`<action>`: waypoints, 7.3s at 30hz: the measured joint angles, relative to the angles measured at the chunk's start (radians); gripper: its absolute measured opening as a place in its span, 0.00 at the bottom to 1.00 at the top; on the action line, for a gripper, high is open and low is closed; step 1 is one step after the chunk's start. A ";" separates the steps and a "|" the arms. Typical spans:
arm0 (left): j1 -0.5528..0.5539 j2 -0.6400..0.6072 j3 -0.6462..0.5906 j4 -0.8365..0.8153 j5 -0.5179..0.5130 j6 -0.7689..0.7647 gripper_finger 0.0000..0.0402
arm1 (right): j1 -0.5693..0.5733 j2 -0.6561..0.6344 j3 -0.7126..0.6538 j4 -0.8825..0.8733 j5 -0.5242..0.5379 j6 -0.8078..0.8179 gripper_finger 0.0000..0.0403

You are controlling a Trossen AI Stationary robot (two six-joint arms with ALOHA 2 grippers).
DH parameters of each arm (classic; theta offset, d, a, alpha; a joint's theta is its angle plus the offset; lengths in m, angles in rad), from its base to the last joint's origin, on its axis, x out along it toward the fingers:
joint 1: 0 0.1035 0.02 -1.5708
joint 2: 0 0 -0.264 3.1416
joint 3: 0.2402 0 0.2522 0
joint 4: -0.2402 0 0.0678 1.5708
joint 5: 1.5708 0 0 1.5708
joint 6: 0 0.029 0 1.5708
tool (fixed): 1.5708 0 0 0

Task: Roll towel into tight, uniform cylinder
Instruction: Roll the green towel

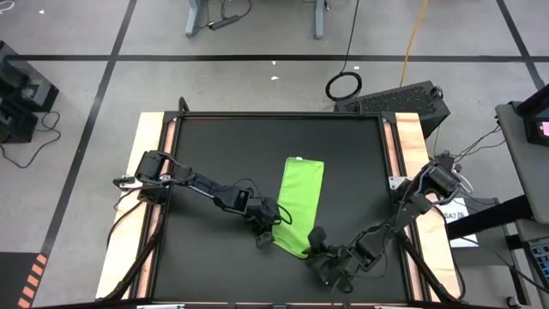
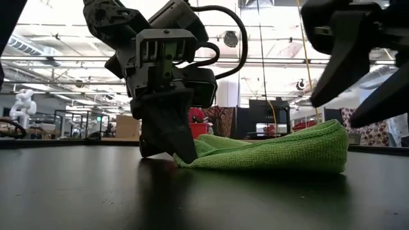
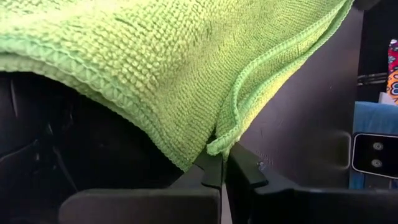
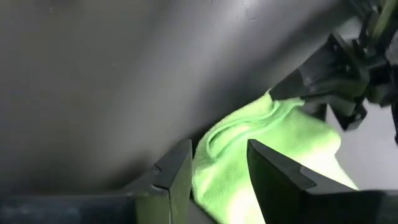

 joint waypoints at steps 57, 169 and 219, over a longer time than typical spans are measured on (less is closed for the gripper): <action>-0.093 -0.020 0.000 -0.091 0.042 -0.091 0.02 | -0.215 0.073 -0.138 0.308 -0.530 1.206 0.02; -0.030 -0.019 -0.003 -0.066 0.083 -0.130 0.03 | -0.203 0.084 -0.001 0.155 -0.574 -0.257 0.32; -0.032 -0.270 -0.006 -0.053 -0.080 0.291 0.61 | -0.095 0.110 -0.001 0.162 -0.365 0.759 0.00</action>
